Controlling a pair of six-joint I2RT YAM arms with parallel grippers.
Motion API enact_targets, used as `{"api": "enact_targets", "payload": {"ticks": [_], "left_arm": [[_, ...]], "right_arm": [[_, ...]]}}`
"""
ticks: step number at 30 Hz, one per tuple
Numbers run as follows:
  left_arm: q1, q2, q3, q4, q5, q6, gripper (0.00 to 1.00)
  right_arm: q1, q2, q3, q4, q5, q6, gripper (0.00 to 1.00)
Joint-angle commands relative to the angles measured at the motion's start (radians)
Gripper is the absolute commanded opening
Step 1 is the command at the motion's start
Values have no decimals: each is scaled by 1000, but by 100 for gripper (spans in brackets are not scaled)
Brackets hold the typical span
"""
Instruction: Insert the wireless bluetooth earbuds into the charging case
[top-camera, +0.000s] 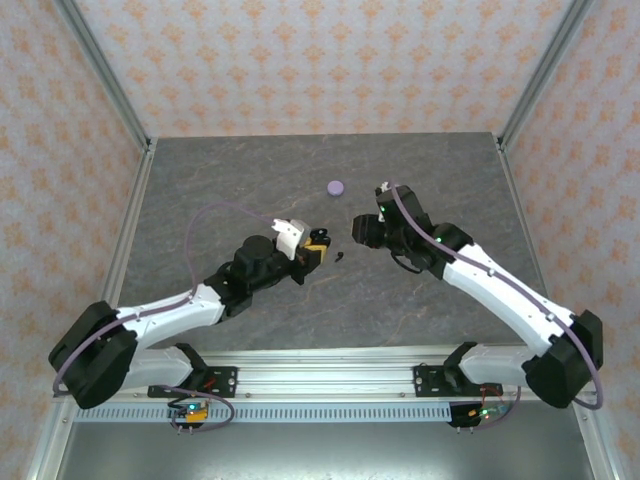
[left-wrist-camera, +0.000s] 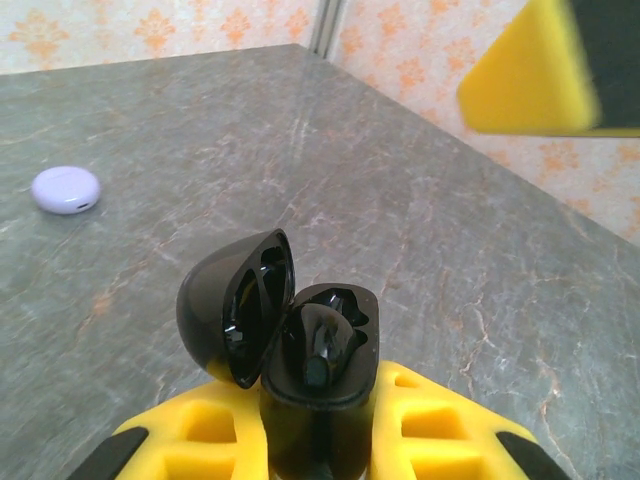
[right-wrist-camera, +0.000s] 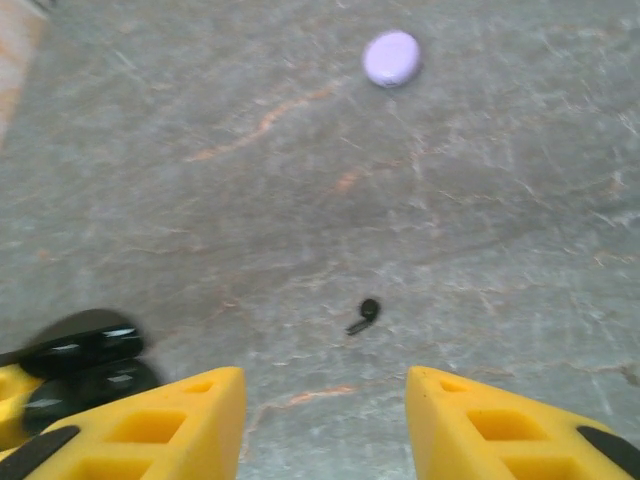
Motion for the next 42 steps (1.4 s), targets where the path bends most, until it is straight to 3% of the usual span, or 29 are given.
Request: {"api": "enact_targets", "payload": {"ticks": [1, 8, 13, 26, 35, 42], "left_arm": [[-6, -101, -2, -125, -82, -14, 16], [-5, -320, -15, -378, -147, -3, 16], [-5, -399, -33, -432, -153, -9, 17], [-5, -396, -8, -472, -142, 14, 17], [-4, -396, -3, -483, -142, 21, 17], [-5, -391, -3, -479, -141, 21, 17]], "right_arm": [[-21, 98, 22, -75, -48, -44, 47], [-32, 372, 132, -87, -127, 76, 44], [-31, 490, 164, -17, -150, 236, 44], [6, 698, 327, -103, -67, 433, 42], [24, 730, 344, -140, 4, 492, 44], [26, 755, 345, -138, -15, 498, 44]]}}
